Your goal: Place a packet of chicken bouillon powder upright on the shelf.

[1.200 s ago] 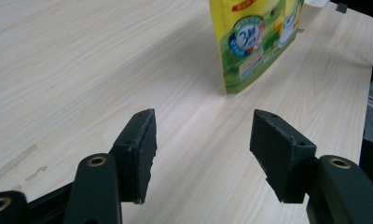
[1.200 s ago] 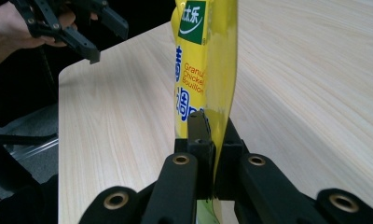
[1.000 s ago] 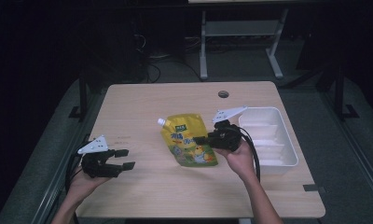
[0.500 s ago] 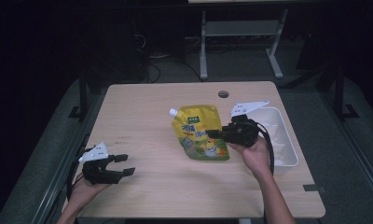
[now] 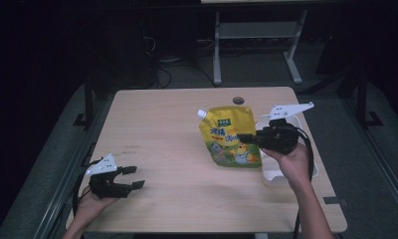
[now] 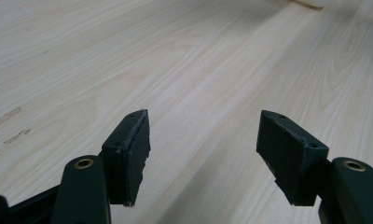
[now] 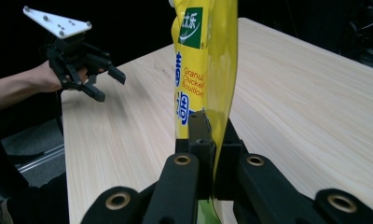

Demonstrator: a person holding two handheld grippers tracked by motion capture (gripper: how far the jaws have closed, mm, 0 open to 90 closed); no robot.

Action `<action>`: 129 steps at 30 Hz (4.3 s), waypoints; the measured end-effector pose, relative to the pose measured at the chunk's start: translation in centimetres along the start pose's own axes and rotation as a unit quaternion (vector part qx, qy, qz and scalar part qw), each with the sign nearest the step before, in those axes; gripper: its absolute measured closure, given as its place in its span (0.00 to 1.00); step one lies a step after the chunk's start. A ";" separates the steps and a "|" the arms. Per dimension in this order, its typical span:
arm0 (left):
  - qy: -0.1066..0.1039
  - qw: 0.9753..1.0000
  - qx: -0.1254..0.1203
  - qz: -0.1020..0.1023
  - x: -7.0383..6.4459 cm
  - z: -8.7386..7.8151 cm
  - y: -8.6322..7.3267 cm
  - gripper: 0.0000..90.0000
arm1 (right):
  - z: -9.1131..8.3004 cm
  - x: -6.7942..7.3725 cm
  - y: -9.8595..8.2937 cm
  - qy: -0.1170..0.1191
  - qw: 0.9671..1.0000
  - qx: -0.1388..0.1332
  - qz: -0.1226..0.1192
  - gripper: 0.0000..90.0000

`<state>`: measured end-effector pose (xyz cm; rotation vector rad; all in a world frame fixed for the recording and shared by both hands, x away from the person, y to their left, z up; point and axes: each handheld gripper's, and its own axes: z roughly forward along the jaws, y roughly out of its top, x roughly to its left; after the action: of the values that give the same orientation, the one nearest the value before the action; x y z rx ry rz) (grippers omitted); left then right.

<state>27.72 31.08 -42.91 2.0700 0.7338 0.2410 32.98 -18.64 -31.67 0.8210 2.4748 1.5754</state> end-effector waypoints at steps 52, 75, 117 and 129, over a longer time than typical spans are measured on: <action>0.005 1.000 0.000 -0.004 0.4 0.3 -0.6 0.39 | -11.9 -3.8 -6.0 -0.112 0.990 -0.050 0.064 0.98; 0.003 1.000 0.001 -0.008 0.4 0.5 -0.8 0.39 | -10.8 -4.9 -8.7 -0.113 0.989 -0.038 0.092 0.98; 0.000 1.000 0.009 -0.010 0.4 0.8 -0.8 0.40 | -11.2 -5.5 -10.2 -0.147 0.983 -0.017 0.111 0.90; -0.002 1.000 0.010 -0.011 0.4 0.9 -0.8 0.40 | -12.1 -5.6 -11.9 -0.144 0.981 -0.024 0.124 0.98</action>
<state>28.12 31.03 -44.17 2.0807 0.7584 0.2174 28.81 -35.04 -37.48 1.2906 2.1916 1.4531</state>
